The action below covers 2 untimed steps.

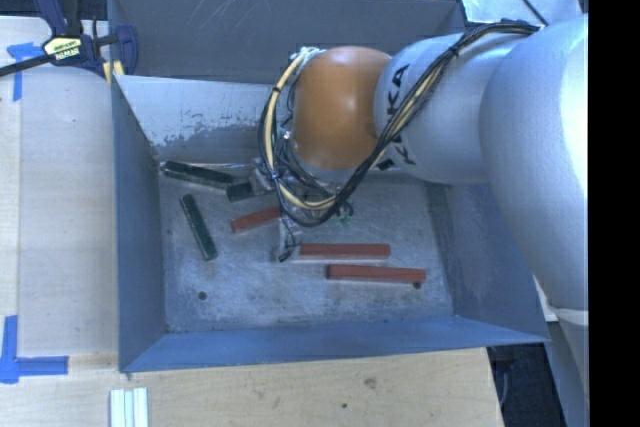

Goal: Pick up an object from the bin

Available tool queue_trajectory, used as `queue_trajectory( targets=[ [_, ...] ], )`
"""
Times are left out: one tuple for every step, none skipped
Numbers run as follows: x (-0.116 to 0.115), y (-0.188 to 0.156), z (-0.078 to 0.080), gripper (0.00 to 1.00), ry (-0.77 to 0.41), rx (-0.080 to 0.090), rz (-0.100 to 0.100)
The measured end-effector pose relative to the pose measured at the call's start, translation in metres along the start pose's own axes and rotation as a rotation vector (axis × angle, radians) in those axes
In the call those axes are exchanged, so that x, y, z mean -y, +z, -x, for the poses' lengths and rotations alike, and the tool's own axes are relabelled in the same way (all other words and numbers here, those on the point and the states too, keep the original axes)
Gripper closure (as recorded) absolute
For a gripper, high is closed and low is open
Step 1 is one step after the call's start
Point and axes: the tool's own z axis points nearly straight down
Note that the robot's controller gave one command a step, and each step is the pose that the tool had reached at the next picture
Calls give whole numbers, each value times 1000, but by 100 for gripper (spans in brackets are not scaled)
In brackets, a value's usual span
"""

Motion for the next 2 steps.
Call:
queue_trajectory(
  targets=[
    [0, -5, 4, 100, 1, 12, 0],
    [0, 0, 0, 0, 1, 0, 0]
  ],
)
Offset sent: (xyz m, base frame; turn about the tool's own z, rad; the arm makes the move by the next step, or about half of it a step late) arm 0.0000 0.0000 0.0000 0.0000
